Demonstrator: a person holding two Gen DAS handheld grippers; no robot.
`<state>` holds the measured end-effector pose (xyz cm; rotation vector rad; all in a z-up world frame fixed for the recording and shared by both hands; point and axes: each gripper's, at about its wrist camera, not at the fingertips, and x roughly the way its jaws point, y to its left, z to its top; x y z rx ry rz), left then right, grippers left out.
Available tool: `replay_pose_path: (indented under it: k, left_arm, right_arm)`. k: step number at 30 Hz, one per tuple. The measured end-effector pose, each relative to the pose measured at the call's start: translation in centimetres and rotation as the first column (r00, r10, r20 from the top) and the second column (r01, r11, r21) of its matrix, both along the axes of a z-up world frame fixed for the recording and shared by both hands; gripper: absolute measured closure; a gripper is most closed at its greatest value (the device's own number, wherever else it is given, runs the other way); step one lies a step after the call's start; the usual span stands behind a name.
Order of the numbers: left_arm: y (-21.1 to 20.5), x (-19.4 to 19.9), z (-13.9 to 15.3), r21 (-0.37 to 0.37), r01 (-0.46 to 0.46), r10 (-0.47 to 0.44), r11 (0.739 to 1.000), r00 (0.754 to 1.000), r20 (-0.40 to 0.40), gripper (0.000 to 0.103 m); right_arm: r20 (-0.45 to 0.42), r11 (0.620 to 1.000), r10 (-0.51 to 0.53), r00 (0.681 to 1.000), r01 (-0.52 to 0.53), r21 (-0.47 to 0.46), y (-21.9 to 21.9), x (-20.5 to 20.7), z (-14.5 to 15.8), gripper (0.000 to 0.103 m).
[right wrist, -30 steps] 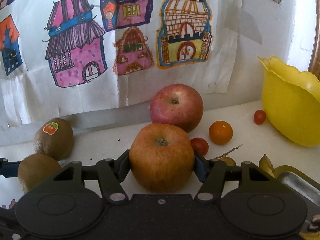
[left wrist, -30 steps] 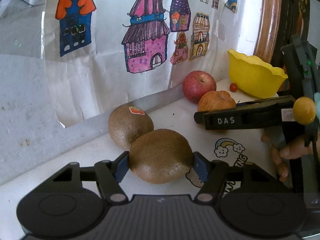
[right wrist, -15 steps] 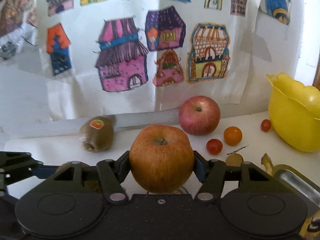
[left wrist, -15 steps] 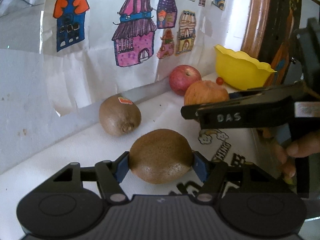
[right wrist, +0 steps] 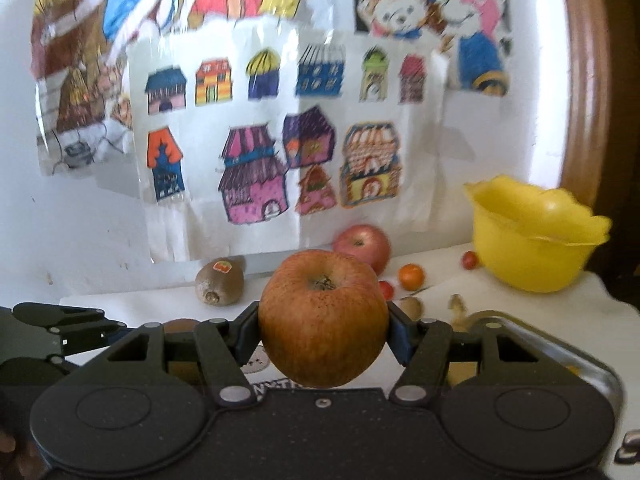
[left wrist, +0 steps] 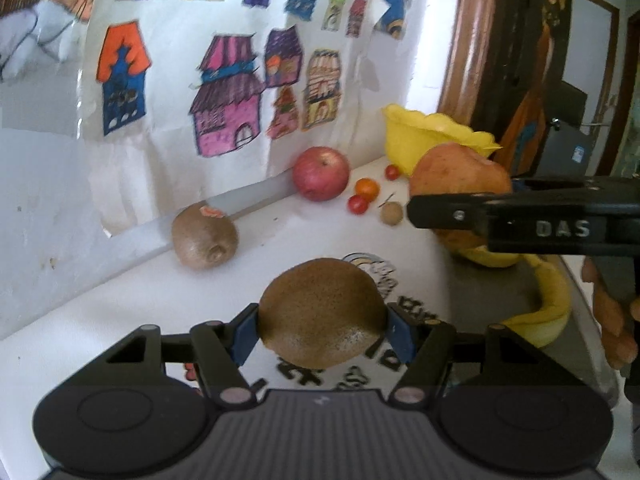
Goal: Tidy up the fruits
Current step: 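Carry the kiwi over the steel tray with the left tool while the right tool carries the apple there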
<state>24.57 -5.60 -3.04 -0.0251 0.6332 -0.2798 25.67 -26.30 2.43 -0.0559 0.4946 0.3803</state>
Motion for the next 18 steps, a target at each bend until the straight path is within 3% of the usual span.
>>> replay_pose_path:
  k: [9, 18]
  left_arm:
    - [-3.4, -2.1, 1.8, -0.015, 0.063, -0.063, 0.998, 0.997, 0.038, 0.033]
    - [-7.3, -3.5, 2.0, -0.018, 0.126, -0.125, 0.992, 0.991, 0.043, 0.033]
  right_arm:
    - [0.042, 0.997, -0.079, 0.996, 0.08, -0.015, -4.5, -4.6, 1.5, 0.039]
    - [0.047, 0.987, -0.154, 0.987, 0.156, -0.032, -9.4, -8.2, 1.0, 0.039]
